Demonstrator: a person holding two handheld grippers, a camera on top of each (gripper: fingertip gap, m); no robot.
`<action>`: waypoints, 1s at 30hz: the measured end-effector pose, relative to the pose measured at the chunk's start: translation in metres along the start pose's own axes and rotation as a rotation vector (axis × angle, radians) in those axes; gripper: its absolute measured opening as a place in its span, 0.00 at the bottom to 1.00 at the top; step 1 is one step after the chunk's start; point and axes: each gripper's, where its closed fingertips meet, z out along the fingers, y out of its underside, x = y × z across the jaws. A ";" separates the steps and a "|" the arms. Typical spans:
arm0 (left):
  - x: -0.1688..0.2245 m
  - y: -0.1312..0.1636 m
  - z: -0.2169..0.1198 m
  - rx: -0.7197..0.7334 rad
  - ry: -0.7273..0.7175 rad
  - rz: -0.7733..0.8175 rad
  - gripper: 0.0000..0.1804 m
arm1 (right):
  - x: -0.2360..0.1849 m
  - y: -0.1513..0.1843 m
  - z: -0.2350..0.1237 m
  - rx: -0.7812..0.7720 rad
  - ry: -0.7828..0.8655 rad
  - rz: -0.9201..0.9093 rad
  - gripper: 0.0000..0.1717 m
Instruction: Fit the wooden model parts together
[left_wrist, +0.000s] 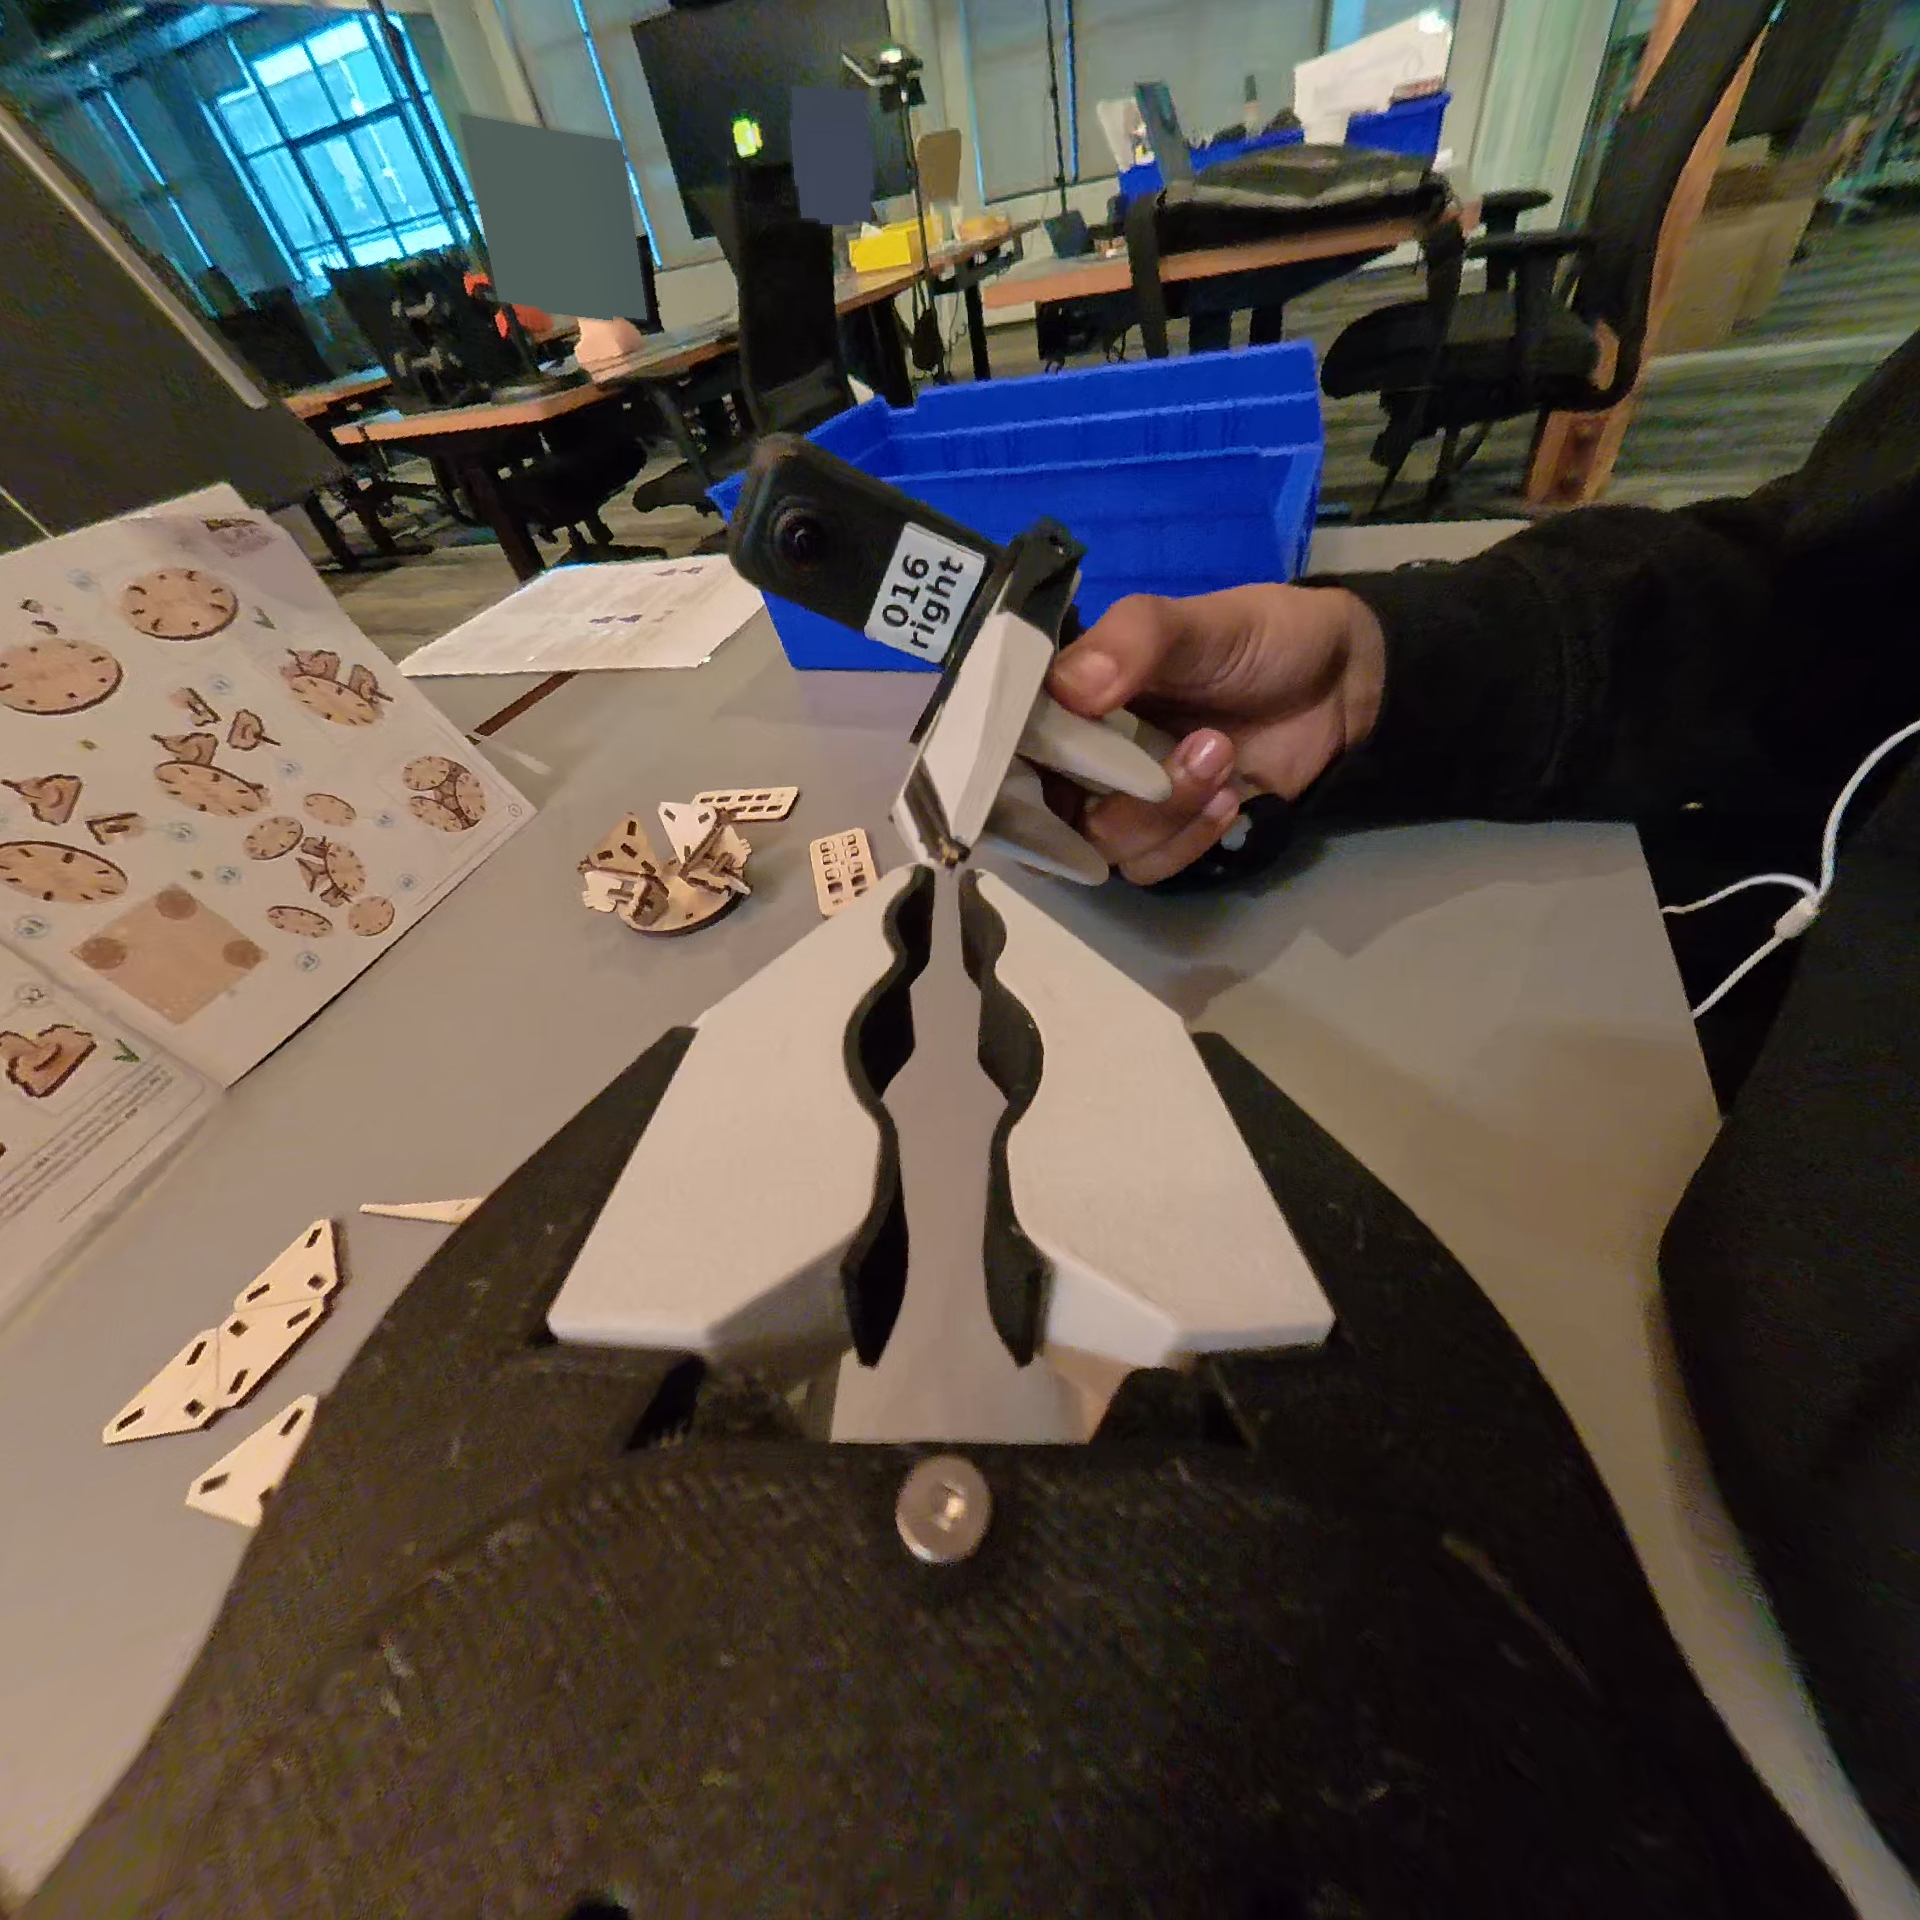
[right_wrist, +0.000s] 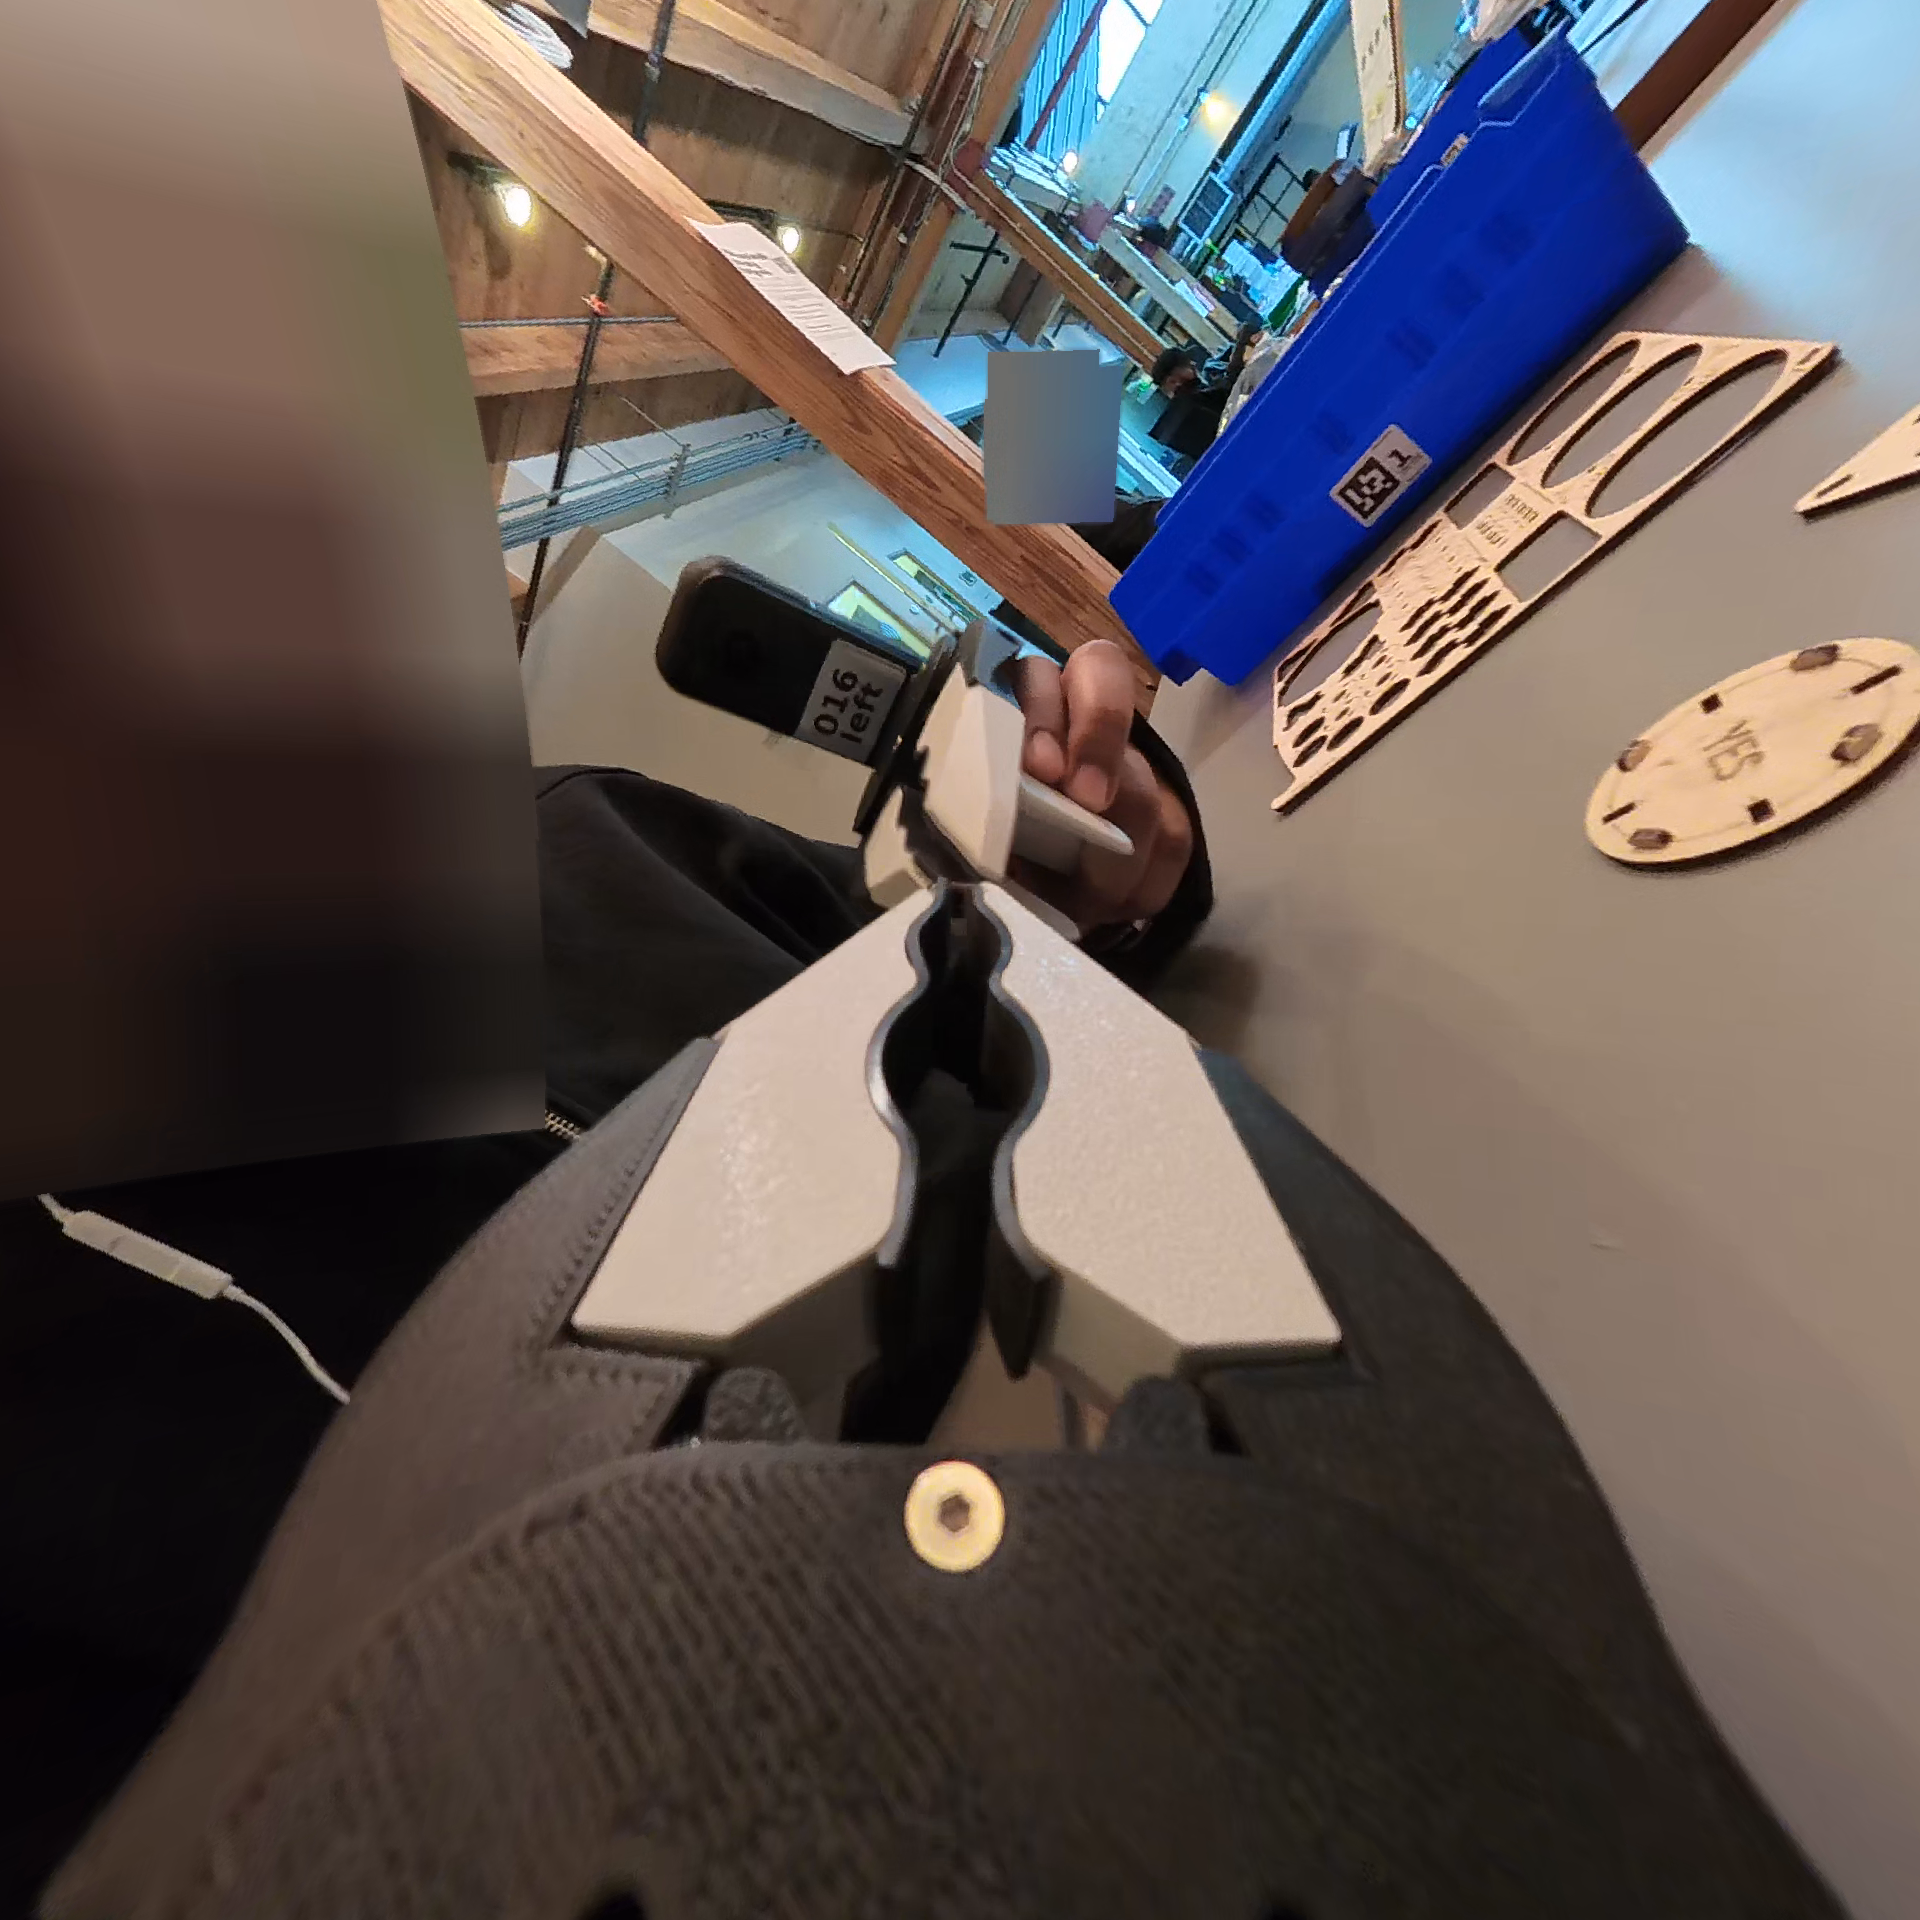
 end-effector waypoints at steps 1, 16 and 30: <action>0.000 -0.002 -0.001 0.012 0.002 -0.005 0.01 | 0.000 0.001 0.001 -0.004 0.004 -0.005 0.00; 0.000 -0.004 -0.002 0.021 0.001 -0.006 0.00 | -0.003 -0.001 0.004 0.016 -0.016 0.001 0.00; -0.001 -0.003 -0.002 0.014 -0.016 0.015 0.00 | -0.002 -0.001 0.004 0.020 -0.007 0.008 0.00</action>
